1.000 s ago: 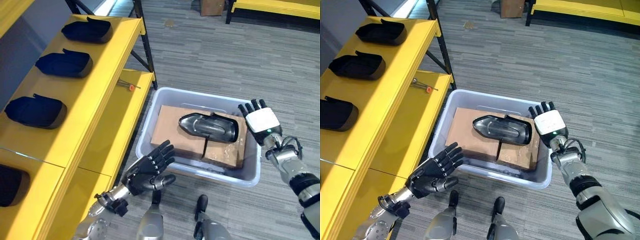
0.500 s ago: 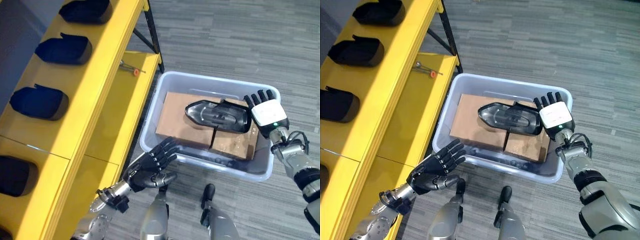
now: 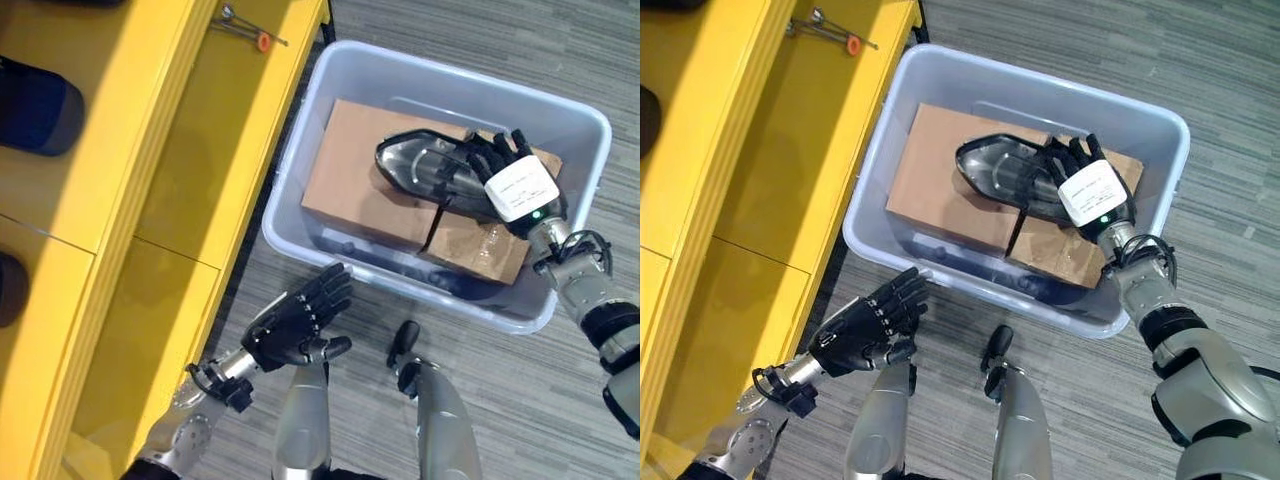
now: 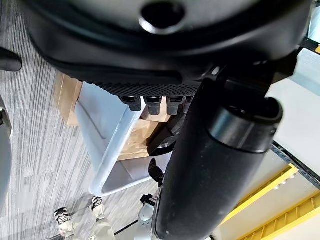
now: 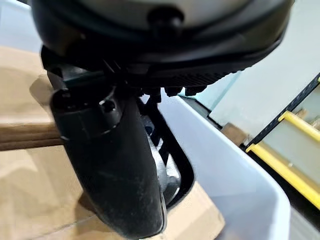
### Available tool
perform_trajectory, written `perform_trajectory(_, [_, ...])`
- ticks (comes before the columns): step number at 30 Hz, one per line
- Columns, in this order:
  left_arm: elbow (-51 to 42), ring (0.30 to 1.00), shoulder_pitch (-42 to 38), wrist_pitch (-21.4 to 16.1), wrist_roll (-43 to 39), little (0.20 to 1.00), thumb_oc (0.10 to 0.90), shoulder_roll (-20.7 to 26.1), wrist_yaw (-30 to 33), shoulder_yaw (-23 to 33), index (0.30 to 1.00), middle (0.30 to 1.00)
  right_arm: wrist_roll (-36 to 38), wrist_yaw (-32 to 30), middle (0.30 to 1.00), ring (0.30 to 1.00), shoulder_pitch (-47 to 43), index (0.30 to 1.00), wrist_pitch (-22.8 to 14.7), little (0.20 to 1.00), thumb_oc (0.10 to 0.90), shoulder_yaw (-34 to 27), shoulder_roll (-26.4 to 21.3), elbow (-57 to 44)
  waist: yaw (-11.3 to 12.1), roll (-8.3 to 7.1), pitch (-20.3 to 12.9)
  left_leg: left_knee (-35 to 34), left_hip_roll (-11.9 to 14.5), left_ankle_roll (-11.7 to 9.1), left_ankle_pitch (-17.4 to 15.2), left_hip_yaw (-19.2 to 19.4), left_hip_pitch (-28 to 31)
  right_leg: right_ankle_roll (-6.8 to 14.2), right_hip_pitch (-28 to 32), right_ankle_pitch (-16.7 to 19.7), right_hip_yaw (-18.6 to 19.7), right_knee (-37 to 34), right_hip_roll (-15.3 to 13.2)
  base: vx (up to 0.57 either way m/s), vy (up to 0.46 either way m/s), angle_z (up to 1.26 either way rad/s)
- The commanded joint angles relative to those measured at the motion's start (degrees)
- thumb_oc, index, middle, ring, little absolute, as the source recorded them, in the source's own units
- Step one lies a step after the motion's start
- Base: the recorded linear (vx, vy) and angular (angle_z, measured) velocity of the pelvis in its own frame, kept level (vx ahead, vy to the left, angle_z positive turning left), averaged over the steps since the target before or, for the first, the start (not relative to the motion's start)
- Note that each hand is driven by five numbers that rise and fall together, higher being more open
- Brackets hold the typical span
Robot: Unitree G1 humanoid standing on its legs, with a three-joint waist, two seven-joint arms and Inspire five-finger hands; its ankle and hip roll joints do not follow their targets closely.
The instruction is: Move parts from the plastic box to the shelf.
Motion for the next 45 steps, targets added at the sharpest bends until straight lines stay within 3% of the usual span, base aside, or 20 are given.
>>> perform_trajectory(1, [-7.15,1.0,1.22,-3.45,-1.47,1.0,0.9,1.69,-2.51,0.99,1.0,1.0,-1.28,-1.05,1.0,1.0,-4.72,1.0,2.78,1.0,0.9,1.51,-5.61,-4.21,0.19,-1.49,-1.45,2.12,-1.19,1.27,0.61,0.09,-2.47,2.59,4.27,-3.32,2.35,1.11,2.43,0.0,-0.049,-0.03])
perform_trajectory(7, [-7.11,1.0,1.52,-3.21,-2.3,1.0,0.9,2.99,-2.89,1.96,1.0,1.0,1.22,5.57,1.0,1.0,-3.71,1.0,0.45,1.0,0.9,1.99,-7.66,-3.81,-0.16,-2.17,-1.45,3.48,-1.17,1.51,0.72,0.13,-5.26,2.36,1.57,-3.44,2.57,2.71,2.75,0.0,-0.044,-0.02])
perform_trajectory(23, [-7.3,1.0,1.2,-2.0,-2.43,1.0,0.9,3.56,-2.51,2.73,1.0,1.0,2.69,13.56,1.0,1.0,-5.04,1.0,-3.55,1.0,0.9,2.27,-8.98,-3.33,-0.36,-2.41,-1.45,7.54,-2.0,2.16,0.4,0.08,-12.14,1.83,-5.69,-4.46,1.85,8.69,1.95,0.0,-0.012,0.0])
perform_trajectory(24, [-7.33,1.0,1.06,-1.83,-2.63,1.0,0.9,3.71,-2.36,2.83,1.0,1.0,3.1,13.98,0.893,0.893,-5.23,0.893,-3.7,0.893,0.824,2.43,-8.93,-3.29,-0.3,-2.38,-1.45,7.78,-2.14,2.25,0.34,0.09,-12.59,1.76,-6.19,-4.6,1.76,9.2,1.82,0.0,0.0,0.0])
perform_trajectory(25, [-7.33,1.0,1.01,-1.69,-2.69,1.0,0.9,3.81,-2.38,2.91,1.0,1.0,3.64,14.55,0.421,0.421,-5.64,0.421,-3.86,0.421,0.486,2.68,-9.04,-3.28,-0.21,-2.39,-1.45,8.18,-2.31,2.37,0.22,-0.04,-13.18,1.72,-6.88,-4.73,1.64,9.89,1.63,0.0,0.0,0.0])
perform_trajectory(26, [-7.28,1.0,1.03,-1.66,-2.73,1.0,0.9,4.0,-2.61,2.98,1.0,1.0,3.87,15.37,0.3,0.3,-6.09,0.3,-3.99,0.3,0.4,2.76,-8.91,-3.24,-0.09,-2.4,-1.45,8.46,-2.51,2.45,0.1,-0.13,-13.52,1.65,-7.2,-4.82,1.6,10.2,1.55,0.0,0.0,0.0])
perform_trajectory(29, [-7.45,1.0,1.75,-1.89,-2.12,1.0,0.9,3.84,-2.75,3.16,1.0,1.0,5.35,17.03,0.3,0.3,-5.39,0.3,-3.03,0.3,0.4,2.3,-8.68,-4.23,0.16,-2.45,-1.45,9.2,-2.97,2.78,-0.03,-0.33,-14.85,1.56,-8.63,-5.07,1.25,11.74,1.14,0.03,-0.006,0.03])
perform_trajectory(30, [-7.43,1.0,2.38,-1.9,-2.27,1.0,0.9,3.82,-2.84,2.99,1.0,1.0,5.39,16.96,0.3,0.3,-4.69,0.3,-3.23,0.3,0.4,2.32,-8.43,-4.08,0.0,-2.66,-1.45,9.57,-3.41,2.63,-1.44,-0.21,-13.75,2.07,-7.65,-6.46,1.73,12.38,0.77,0.07,-0.008,0.06])
perform_trajectory(33, [-7.65,1.0,2.48,-1.92,-2.0,1.0,0.9,3.4,-3.04,3.06,1.0,1.0,6.92,16.98,0.3,0.3,-4.45,0.3,-4.4,0.3,0.4,1.75,-7.62,-3.15,0.32,-2.39,-1.45,9.98,-3.86,2.81,-1.5,-0.5,-14.62,1.97,-8.33,-6.7,1.55,13.07,0.59,0.02,0.005,0.09])
perform_trajectory(40, [-7.9,1.0,2.28,-2.16,-1.61,1.0,0.9,2.91,-4.19,3.04,1.0,1.0,9.6,14.68,0.3,0.3,-4.01,0.3,-8.86,0.3,0.4,2.13,-4.7,0.06,1.16,-1.92,-1.45,9.08,-4.28,2.97,-1.2,-1.0,-14.16,1.79,-7.66,-6.48,1.03,12.17,0.61,-0.01,0.005,0.02])
perform_trajectory(41, [-8.02,1.0,1.77,-2.26,-1.44,1.0,0.9,2.67,-4.45,3.23,1.0,1.0,10.08,13.35,0.3,0.3,-4.25,0.3,-10.07,0.3,0.4,2.03,-4.33,-0.22,1.4,-1.55,-1.45,8.18,-3.8,3.06,0.49,-1.29,-14.95,1.24,-8.24,-4.91,0.5,10.97,1.14,-0.09,0.029,0.06])
perform_trajectory(43, [-8.42,1.0,1.82,-2.76,-1.17,1.0,0.9,2.51,-4.35,2.93,1.0,1.0,17.56,11.75,0.3,0.3,-3.03,0.3,-11.89,0.3,0.4,1.41,-2.88,-1.43,1.41,-1.73,-1.45,6.69,-3.67,2.94,0.73,-1.31,-13.17,1.32,-6.4,-4.3,0.59,8.78,1.54,-0.06,0.018,0.09])
perform_trajectory(45, [-8.32,1.0,1.95,-2.95,-1.02,1.0,0.9,2.18,-4.29,2.93,1.0,1.0,18.89,12.03,0.3,0.3,-2.39,0.3,-13.23,0.3,0.4,1.01,-1.81,-2.68,1.37,-1.96,-1.45,5.9,-3.6,2.81,0.73,-1.22,-11.92,1.35,-5.17,-4.08,0.7,7.52,1.83,-0.03,0.018,0.06])
